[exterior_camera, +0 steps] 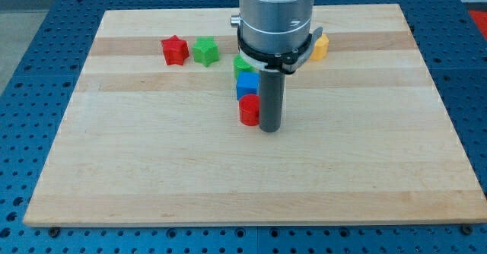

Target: Point your arm to the top left

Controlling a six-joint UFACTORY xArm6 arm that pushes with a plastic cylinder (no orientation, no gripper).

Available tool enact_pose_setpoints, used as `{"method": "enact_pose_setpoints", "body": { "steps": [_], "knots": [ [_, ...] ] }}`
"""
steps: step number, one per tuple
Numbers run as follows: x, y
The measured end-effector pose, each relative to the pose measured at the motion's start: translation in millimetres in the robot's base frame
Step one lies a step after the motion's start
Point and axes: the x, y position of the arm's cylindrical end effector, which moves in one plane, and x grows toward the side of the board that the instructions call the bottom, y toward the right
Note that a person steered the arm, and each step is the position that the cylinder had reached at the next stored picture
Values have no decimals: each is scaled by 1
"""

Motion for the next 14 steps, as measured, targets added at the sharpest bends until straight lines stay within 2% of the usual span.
{"method": "enact_pose_setpoints", "body": {
  "steps": [3,5,6,7,10,12,14],
  "knots": [
    [0,-7],
    [31,45],
    [34,57],
    [33,43],
    [-9,-151],
    [-78,-259],
    [-140,-309]
  ]
}}
